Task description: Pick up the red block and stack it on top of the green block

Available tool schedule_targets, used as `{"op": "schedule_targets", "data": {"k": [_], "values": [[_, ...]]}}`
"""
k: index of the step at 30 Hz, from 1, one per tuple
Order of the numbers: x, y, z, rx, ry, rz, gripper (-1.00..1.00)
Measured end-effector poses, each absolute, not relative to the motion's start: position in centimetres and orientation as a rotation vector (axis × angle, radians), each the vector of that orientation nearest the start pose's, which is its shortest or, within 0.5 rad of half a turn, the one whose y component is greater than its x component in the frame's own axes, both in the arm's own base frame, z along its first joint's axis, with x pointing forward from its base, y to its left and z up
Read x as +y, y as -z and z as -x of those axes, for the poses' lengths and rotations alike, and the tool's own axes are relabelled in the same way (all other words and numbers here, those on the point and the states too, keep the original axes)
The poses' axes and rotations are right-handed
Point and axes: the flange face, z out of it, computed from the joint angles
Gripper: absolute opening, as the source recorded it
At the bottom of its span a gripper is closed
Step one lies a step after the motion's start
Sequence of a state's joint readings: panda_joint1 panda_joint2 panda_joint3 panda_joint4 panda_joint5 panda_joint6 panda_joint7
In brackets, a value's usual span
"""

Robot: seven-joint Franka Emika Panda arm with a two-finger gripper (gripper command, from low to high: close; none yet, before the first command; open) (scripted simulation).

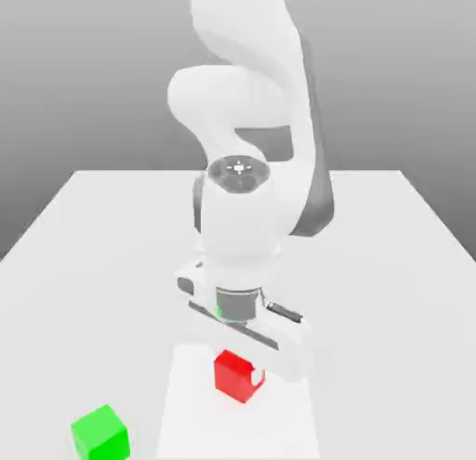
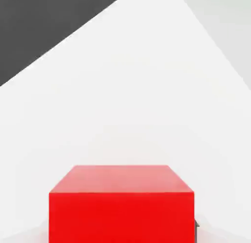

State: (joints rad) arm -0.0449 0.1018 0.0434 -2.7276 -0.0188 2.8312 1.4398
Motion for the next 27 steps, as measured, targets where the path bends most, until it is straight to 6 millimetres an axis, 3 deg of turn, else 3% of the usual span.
{"op": "schedule_targets", "data": {"k": [3,8,18,20,23,24,27], "values": [[-1.3,-21.1,-40.7,2.083,0.005,2.354,-1.0],[-5.4,-22.2,-43.5,2.152,0.009,2.297,-1.0],[-15.1,-24.3,-47.9,2.276,0.003,2.167,-1.0],[-16.5,-23.4,-48.3,2.291,0.0,2.148,-1.0],[-16.9,-19.6,-48.4,2.296,0.001,2.143,-1.0],[-16.9,-18.6,-48.4,2.296,0.001,2.143,1.0],[-16.9,-18.6,-48.4,2.296,0.001,2.143,1.0]]}}
